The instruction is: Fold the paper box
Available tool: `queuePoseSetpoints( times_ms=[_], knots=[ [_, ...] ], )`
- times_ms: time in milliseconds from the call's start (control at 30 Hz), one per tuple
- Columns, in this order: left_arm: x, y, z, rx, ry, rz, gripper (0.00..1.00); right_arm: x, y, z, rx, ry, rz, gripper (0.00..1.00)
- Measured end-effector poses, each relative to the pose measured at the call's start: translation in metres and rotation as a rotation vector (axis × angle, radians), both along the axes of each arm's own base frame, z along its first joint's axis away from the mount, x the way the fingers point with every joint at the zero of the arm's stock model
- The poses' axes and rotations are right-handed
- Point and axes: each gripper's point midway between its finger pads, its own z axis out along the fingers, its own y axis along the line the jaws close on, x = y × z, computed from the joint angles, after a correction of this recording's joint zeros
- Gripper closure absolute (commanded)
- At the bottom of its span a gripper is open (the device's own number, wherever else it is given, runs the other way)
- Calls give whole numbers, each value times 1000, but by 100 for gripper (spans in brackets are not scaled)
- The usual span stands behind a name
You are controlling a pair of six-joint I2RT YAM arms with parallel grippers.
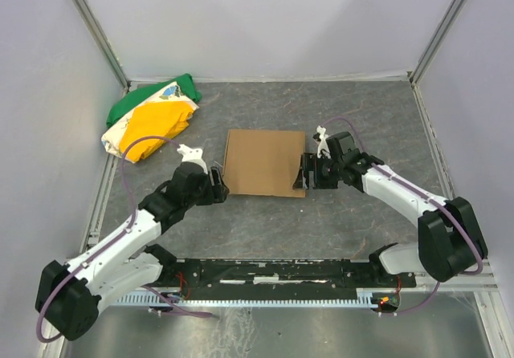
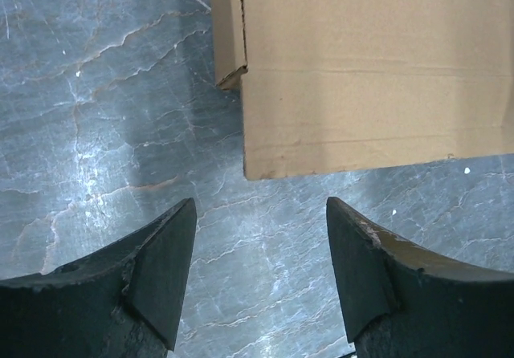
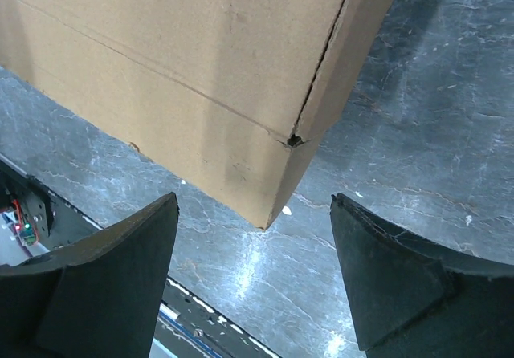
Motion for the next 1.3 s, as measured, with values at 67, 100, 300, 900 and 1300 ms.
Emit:
queuePoseSetpoints(
  times_ms=[67, 100, 300, 900, 1300],
  knots=[
    [-4, 3, -5, -18, -12, 10, 27, 0, -3, 0, -13, -3, -5, 15],
    [-5, 3, -7, -22, -13, 15, 27, -1, -3, 0, -16, -4, -6, 15],
    [-12, 22, -27, -11, -46, 90, 25, -10, -15, 3, -37, -35, -31, 15],
    [-11, 25, -72, -48, -82, 163, 28, -15, -17, 0, -29, -34, -48, 16],
    [3, 8, -57, -128, -141, 152, 28, -15, -17, 0, -30, -32, -46, 16]
  ],
)
